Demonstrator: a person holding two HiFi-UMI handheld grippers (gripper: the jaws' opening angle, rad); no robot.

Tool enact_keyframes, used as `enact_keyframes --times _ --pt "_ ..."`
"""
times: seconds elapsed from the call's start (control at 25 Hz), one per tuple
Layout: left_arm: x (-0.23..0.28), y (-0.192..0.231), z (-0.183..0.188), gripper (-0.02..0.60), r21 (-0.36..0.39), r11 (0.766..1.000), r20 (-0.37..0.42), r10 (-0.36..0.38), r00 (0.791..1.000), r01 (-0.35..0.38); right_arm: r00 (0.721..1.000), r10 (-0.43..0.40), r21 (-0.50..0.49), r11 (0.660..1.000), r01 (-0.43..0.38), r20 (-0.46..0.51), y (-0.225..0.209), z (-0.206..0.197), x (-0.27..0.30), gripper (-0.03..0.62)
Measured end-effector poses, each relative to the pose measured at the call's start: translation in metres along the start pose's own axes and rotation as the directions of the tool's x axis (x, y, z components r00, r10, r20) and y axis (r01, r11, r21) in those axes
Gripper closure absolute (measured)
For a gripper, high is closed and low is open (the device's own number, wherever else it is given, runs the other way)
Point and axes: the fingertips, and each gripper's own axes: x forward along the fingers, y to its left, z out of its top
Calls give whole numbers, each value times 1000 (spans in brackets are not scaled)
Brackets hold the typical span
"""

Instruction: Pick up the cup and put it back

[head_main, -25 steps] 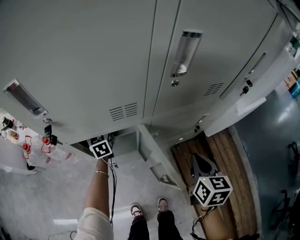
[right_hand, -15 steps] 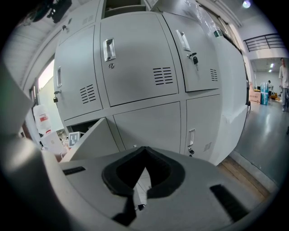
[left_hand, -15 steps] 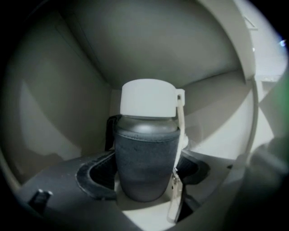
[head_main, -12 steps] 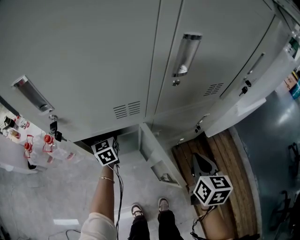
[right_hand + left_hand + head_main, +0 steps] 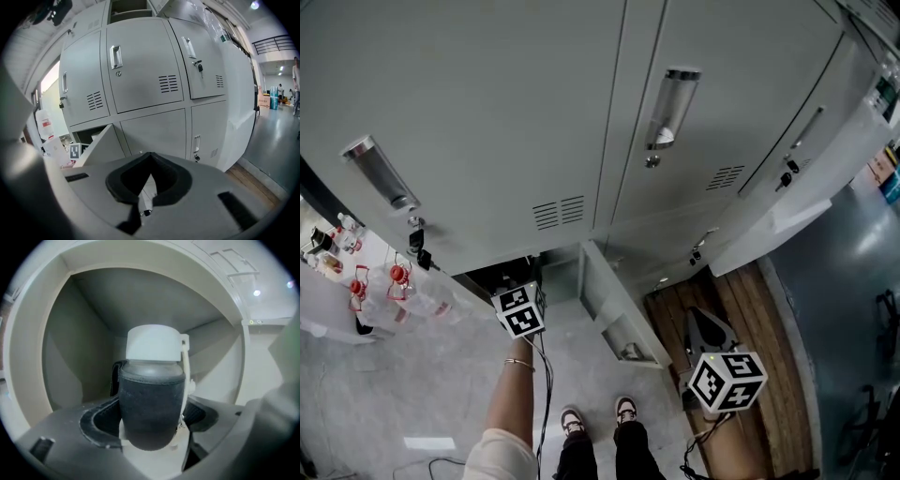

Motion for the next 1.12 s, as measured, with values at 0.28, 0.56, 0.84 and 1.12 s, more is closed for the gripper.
enact_keyframes --times 0.28,0.56,0.84,1.12 --pt "8 -4 4 199 10 1000 9 -17 1000 17 1000 2 8 1000 -2 -7 -2 -6 1 602" --pt "15 0 5 196 -26 999 13 21 1000 -21 1000 14 3 1000 -14 -12 1 -5 8 603" --pt "21 2 8 196 -31 999 -36 33 999 -34 1000 4 9 1000 -4 -12 -5 -3 9 603" --pt "14 8 4 196 -34 998 -1 53 999 -53 1000 3 7 1000 -3 -10 -8 -1 5 603"
